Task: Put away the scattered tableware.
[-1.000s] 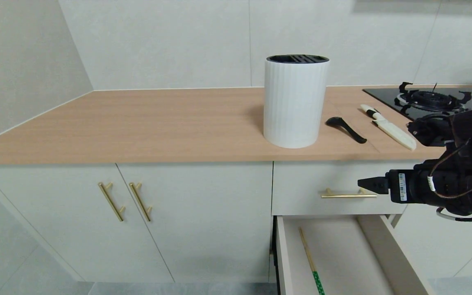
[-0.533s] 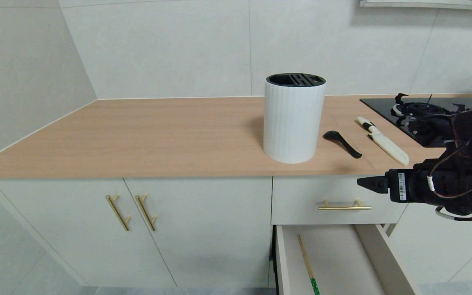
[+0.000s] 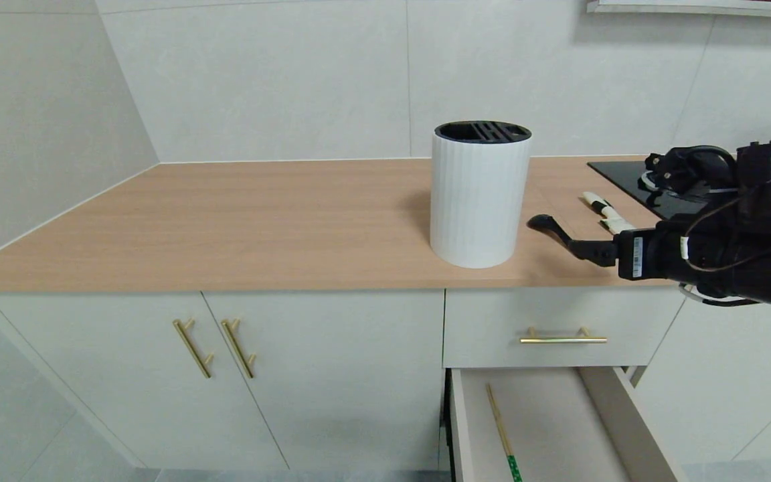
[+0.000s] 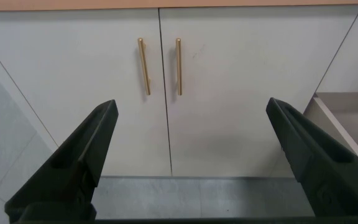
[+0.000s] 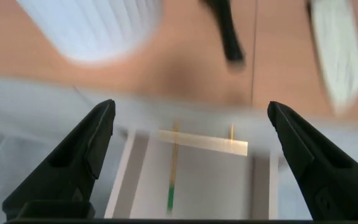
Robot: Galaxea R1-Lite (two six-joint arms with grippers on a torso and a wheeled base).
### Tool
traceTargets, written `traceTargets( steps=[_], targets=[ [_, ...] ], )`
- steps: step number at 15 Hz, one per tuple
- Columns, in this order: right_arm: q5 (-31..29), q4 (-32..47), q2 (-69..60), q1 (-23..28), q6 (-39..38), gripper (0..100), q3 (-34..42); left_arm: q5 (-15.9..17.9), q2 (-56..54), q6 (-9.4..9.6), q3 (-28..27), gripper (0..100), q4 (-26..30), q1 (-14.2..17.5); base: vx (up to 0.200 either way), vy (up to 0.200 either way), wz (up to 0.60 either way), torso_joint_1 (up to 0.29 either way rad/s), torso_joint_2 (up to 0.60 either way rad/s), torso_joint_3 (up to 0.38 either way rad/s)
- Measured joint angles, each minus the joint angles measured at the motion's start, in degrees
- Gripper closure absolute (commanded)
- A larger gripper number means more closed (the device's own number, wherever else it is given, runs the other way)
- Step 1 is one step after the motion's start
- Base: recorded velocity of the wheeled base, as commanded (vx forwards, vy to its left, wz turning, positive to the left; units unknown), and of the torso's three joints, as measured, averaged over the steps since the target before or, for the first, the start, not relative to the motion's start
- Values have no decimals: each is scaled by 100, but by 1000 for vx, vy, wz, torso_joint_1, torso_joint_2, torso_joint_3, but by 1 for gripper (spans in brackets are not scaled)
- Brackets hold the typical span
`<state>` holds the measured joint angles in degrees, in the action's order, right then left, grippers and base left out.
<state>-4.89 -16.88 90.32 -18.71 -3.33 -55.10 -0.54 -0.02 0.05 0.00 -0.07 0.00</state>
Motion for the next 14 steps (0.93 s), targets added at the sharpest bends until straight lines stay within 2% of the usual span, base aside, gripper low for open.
traceTargets(
  steps=[7, 10, 14],
  targets=[
    [742, -263, 1755, 734, 414, 0, -1793, -1, 0, 2, 0, 0, 2, 0, 0, 0, 0, 0, 0, 0],
    [1186, -304, 2266, 872, 463, 0, -2005, -4, 0, -2, 0, 0, 0, 0, 0, 0, 0, 0, 0, 0],
    [1217, -510, 2592, 913, 672, 0, -2007, -4, 0, -2, 0, 0, 0, 0, 0, 0, 0, 0, 0, 0]
  ],
)
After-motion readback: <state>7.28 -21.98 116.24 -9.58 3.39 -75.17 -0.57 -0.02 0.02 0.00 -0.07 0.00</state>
